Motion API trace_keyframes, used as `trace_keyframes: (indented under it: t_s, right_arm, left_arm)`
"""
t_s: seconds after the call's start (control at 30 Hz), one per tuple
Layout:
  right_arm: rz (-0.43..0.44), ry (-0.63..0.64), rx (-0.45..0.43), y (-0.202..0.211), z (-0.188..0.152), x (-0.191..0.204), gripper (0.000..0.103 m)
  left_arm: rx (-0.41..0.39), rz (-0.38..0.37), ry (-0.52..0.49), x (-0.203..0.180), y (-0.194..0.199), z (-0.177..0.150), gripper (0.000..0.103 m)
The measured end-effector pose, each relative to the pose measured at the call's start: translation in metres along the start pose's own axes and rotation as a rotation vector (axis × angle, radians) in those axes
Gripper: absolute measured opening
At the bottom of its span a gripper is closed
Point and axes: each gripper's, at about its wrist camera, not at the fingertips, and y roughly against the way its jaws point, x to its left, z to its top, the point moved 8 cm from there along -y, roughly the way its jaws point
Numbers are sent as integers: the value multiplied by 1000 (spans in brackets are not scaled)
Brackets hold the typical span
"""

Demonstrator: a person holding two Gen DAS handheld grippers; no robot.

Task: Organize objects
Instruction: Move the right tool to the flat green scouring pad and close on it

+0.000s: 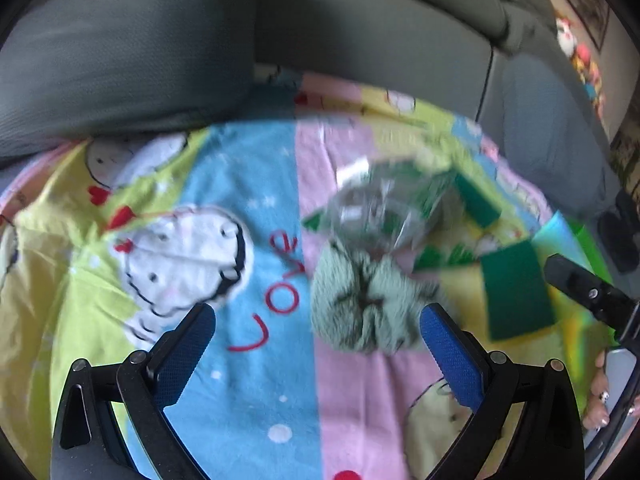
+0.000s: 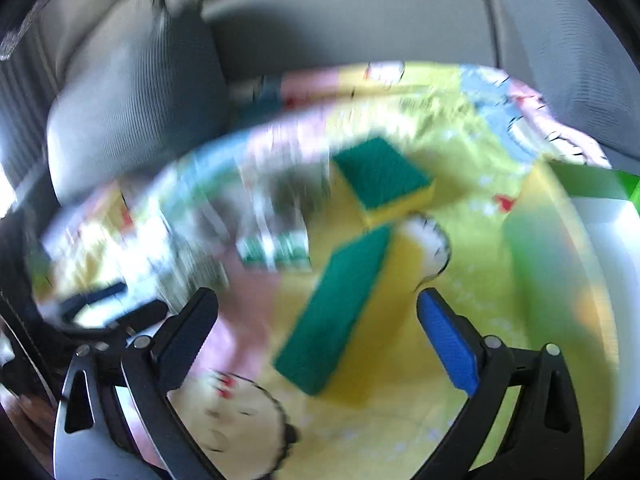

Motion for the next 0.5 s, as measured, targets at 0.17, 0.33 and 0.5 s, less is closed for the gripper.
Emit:
trace_keyframes:
  t_s: [0.17, 0.33, 0.5]
  right_arm:
    - [75, -160, -150, 60, 41, 17, 100]
    - [-120, -211, -197, 82, 66, 28, 101]
    - [-53, -164, -199, 64, 64, 39, 97]
  left_arm:
    - [-138, -107, 131, -13, 58, 42, 103]
    - [-216, -165, 196, -25, 86, 70, 103]
    - [-124, -199, 180, -24, 55, 45, 103]
